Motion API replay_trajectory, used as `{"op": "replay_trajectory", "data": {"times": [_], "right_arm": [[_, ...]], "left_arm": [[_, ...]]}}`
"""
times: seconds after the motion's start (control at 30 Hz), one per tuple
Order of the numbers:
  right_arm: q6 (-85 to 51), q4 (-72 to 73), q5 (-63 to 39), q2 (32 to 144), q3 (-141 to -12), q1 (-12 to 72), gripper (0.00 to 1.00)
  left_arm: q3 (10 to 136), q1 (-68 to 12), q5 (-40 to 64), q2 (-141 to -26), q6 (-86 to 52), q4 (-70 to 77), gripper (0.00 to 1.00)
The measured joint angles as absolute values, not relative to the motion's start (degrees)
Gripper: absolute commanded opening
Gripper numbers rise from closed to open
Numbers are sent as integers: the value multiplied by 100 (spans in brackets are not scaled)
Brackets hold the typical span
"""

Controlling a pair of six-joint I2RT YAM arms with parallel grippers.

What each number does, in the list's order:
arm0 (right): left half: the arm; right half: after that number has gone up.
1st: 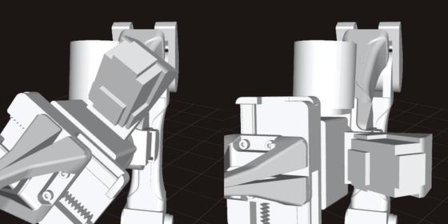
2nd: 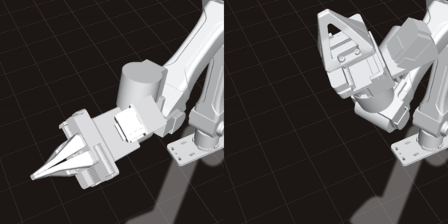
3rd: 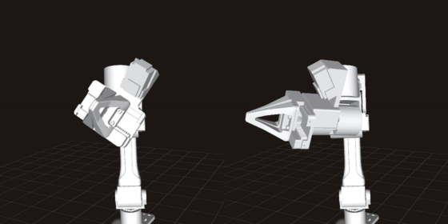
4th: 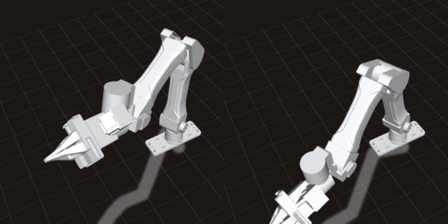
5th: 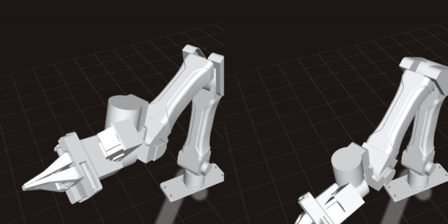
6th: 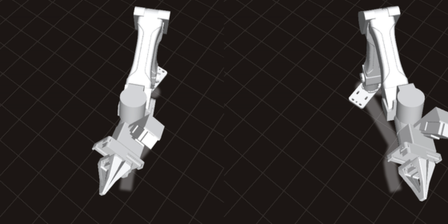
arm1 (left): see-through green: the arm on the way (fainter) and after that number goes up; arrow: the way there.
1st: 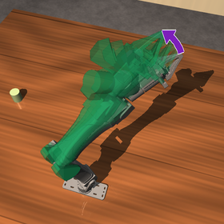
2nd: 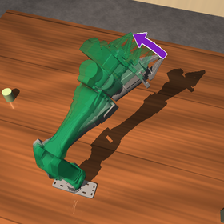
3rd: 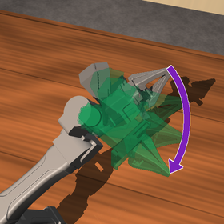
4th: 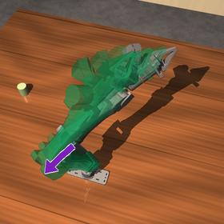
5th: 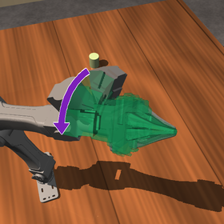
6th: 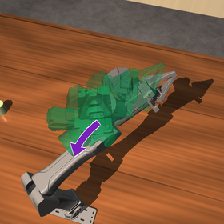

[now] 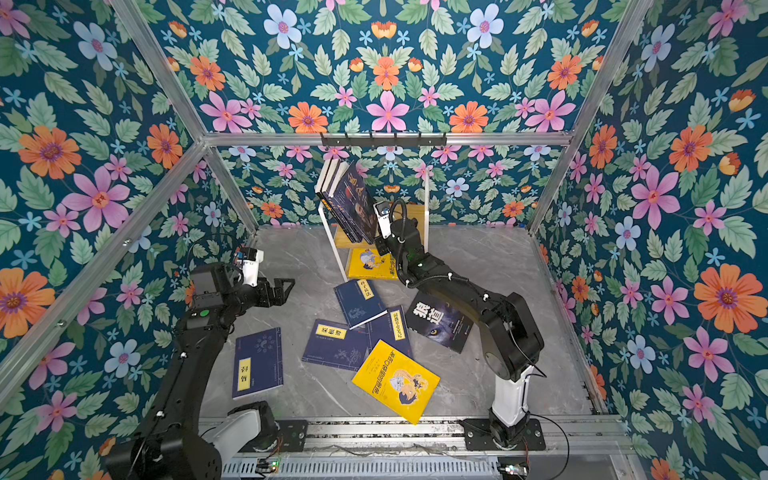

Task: Stacking books/files
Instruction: Move the book to the bookshelf.

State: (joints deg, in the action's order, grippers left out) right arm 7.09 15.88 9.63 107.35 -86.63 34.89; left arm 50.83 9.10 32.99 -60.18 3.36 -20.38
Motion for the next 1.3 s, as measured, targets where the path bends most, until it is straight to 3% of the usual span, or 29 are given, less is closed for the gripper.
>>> {"op": "replay_trajectory", "data": {"times": [0.23,0.7,1.3], "right_arm": [[635,862,762,11365,-9461,3371,7],[340,113,373,12462,-10951,3319,7],[172,8,165,12864,-11561,3321,8]], "left_arm": [[5100,928,3293,-6040,338,-2078,100],[5111,965,3291,-6016,338,-2080,100],[5081,965,3295,-5937,336,-2086,100]]}}
